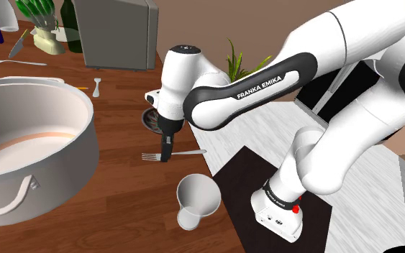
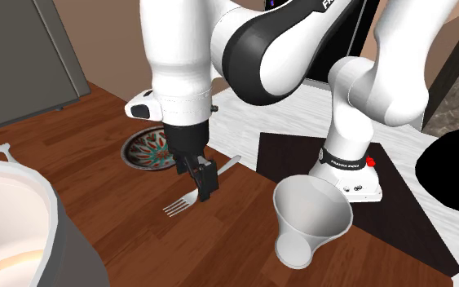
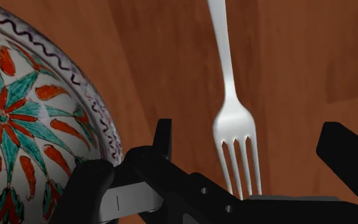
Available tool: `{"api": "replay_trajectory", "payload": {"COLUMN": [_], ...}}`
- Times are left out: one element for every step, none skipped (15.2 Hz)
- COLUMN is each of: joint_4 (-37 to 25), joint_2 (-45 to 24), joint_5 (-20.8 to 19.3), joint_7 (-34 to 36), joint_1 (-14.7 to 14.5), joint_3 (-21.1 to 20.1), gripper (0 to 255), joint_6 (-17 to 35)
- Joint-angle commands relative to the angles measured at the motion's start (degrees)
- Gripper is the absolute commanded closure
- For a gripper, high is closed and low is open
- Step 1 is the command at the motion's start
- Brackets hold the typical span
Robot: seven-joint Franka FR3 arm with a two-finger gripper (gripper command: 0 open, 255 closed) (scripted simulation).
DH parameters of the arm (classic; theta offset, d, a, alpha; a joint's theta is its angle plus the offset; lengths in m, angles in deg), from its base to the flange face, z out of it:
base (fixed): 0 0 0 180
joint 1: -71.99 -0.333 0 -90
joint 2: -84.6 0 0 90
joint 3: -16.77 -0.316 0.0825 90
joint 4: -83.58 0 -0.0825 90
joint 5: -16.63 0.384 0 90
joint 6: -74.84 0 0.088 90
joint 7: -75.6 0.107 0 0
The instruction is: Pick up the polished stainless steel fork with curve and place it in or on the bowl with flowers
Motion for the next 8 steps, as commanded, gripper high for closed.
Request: {"api": "replay_trajectory", "payload": {"joint_4": [0.5, 0.8, 1.1, 1.2, 1.2, 1.2, 1.2, 1.2], "joint_2": [-1.2, -1.8, -2.4, -2.7, -2.7, -2.7, -2.7, -2.7], "joint_5": [-0.2, -0.3, -0.4, -0.5, -0.5, -0.5, -0.5, -0.5], "joint_7": [0.0, 0.1, 0.2, 0.3, 0.3, 0.3, 0.3, 0.3], "joint_1": [0.0, 0.0, 0.0, 0.0, 0.0, 0.0, 0.0, 0.0], "joint_3": [-0.1, -0.2, -0.3, -0.3, -0.3, -0.3, -0.3, -0.3], "gripper": [0, 0, 0, 0, 0, 0, 0, 0], "joint_6": [1.8, 2.6, 3.5, 4.0, 4.0, 4.0, 4.0, 4.0]}}
